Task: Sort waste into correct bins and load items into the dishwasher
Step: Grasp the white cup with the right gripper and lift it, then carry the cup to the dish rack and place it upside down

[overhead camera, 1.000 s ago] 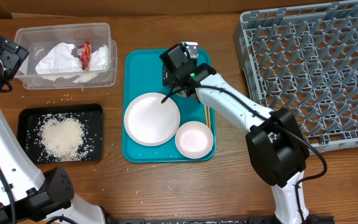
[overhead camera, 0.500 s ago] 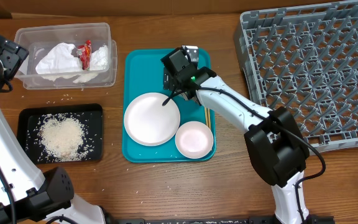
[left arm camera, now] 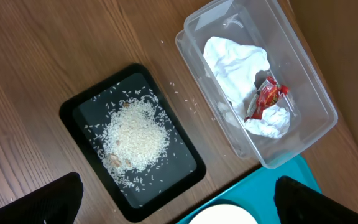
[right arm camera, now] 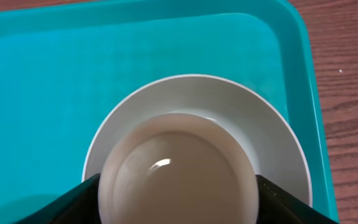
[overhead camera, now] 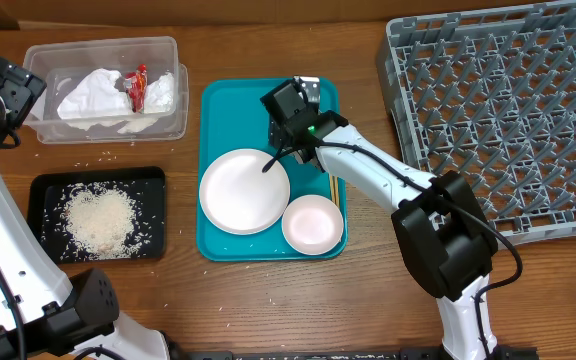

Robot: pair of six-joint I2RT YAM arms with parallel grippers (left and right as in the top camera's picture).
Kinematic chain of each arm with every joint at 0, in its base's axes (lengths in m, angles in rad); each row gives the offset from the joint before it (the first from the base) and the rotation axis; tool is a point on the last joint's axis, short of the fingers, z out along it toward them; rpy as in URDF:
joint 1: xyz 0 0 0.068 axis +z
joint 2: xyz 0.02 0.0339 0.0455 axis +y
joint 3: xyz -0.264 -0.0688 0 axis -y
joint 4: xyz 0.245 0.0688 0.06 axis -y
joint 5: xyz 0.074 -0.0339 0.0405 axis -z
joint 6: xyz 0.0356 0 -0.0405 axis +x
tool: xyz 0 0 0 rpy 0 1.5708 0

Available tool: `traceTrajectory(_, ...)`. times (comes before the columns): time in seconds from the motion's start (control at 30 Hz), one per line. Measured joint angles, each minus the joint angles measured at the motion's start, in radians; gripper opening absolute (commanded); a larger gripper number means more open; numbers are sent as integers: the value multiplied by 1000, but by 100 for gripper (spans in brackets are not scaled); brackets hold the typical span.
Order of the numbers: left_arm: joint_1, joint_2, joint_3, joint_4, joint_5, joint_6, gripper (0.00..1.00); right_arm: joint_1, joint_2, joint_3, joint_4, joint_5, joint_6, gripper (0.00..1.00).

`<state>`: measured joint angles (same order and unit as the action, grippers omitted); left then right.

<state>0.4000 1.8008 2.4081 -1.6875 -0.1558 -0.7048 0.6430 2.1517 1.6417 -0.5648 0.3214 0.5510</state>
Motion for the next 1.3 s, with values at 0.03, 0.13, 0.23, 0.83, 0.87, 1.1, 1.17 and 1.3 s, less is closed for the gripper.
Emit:
traceTrajectory(0.03, 0, 0, 0, 0, 0, 0, 100, 0, 0, 0, 1, 0, -1, 74)
traceTrajectory(0.13, 0, 0, 0, 0, 0, 0, 100, 0, 0, 0, 4, 2, -1, 74)
traceTrajectory(0.23, 0, 0, 0, 0, 0, 0, 100, 0, 0, 0, 11, 6, -1, 74)
traceTrajectory(0.83, 0, 0, 0, 0, 0, 0, 100, 0, 0, 13, -25, 34, -2, 54)
traceTrajectory(0.87, 0, 0, 0, 0, 0, 0, 100, 0, 0, 13, -26, 35, -1, 55)
traceTrajectory(1.1, 0, 0, 0, 0, 0, 0, 100, -2, -29, 13, -51, 49, -2, 57)
traceTrajectory(1.17, 0, 0, 0, 0, 0, 0, 100, -8, -65, 13, -68, 70, -2, 58)
traceTrajectory(1.3, 0, 0, 0, 0, 0, 0, 100, -48, -191, 13, -81, 110, -6, 62)
